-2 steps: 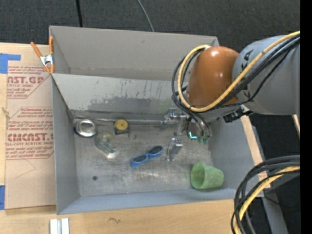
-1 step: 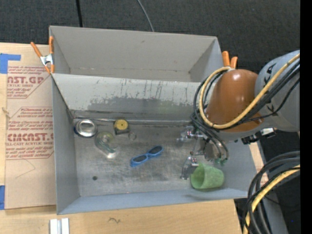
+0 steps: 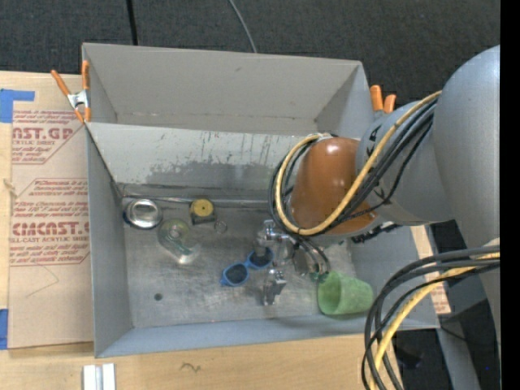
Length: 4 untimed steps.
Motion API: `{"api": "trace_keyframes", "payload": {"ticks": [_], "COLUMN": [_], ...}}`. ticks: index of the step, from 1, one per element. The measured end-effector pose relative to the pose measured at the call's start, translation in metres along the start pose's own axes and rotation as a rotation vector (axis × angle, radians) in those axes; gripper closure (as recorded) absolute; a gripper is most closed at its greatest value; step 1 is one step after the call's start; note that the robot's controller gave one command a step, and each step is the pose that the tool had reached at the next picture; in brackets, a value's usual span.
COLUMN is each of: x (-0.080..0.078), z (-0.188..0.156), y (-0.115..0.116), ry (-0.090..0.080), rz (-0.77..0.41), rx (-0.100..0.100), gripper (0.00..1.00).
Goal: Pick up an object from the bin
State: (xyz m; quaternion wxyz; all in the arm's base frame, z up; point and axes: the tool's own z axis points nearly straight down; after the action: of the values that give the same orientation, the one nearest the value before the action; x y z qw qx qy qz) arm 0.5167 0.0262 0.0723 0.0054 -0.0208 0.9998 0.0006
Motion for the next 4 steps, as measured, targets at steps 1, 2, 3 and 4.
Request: {"api": "trace_keyframes", "payload": {"ticks": [1, 2, 3, 4], "x": [-0.001, 0.002, 0.007, -0.027], "z": [-0.004, -0.005, -0.001, -0.001], "y": [-0.001, 0.000, 0.001, 0.037], "ry": [-0.001, -0.006, 0.011, 0.007], "rz": [0.002, 0.003, 0.002, -0.057], "rx": [0.000, 0.001, 0.000, 0.001], "gripper": [1.00, 1.00, 0.00, 0.00]}}
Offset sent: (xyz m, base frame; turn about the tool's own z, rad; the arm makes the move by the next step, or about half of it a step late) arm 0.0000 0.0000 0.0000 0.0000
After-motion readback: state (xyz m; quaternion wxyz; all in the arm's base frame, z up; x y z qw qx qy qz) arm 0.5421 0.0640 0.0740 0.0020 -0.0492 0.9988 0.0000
